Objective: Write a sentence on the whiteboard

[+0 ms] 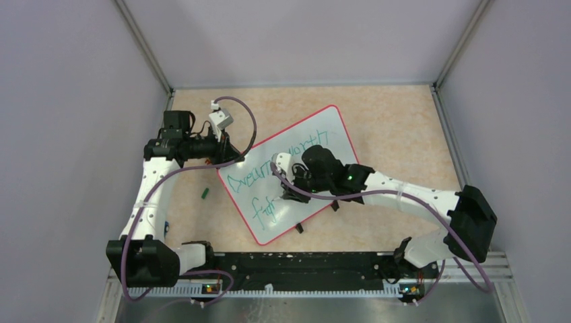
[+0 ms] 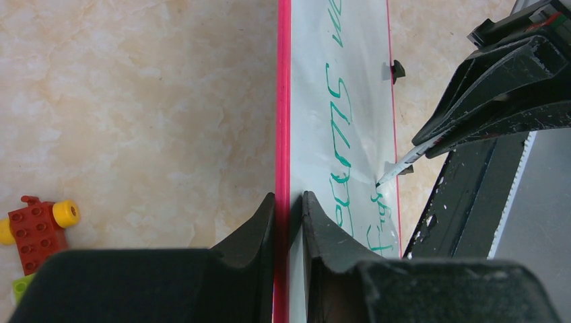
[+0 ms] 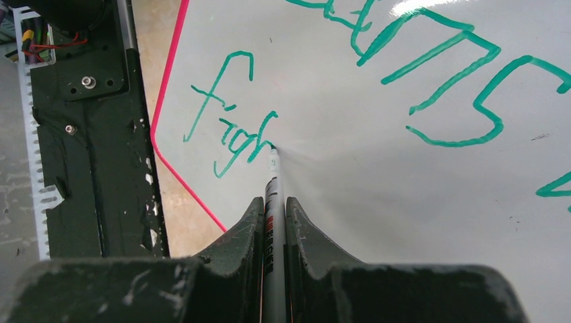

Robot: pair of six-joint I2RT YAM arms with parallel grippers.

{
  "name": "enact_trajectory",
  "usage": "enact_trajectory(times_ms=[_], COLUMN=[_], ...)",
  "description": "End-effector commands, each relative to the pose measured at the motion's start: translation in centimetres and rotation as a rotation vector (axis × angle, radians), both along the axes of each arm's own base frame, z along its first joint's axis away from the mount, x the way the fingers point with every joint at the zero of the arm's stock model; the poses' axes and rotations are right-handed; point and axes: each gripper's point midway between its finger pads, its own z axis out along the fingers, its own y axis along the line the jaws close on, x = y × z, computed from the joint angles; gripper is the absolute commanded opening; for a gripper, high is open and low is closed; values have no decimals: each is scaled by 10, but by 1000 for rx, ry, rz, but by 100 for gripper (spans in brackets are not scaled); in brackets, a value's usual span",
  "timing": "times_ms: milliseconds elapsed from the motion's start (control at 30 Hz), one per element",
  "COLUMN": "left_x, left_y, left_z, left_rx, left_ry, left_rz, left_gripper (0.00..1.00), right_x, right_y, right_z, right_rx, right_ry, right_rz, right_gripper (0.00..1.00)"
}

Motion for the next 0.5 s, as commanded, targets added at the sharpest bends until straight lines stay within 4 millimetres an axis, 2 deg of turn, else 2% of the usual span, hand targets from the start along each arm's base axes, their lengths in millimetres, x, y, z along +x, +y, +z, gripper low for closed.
enact_trajectory(times_ms=[0,200,467], left_x=[1,1,1], left_y=[-1,-1,-1], left_z=[6,6,6], left_rx=[3,3,0], left_ry=[-35,-35,-32], left_rz=[-12,-11,-12], left_gripper=[0,0,0], right_x=[14,4,-8], right_y=[-7,-9,-13], right_z=[17,-2,-9], right_rx=[24,-1,-19], right_ry=[-56,-15,5], right_rz=[-35,1,46], right_gripper=[0,0,0])
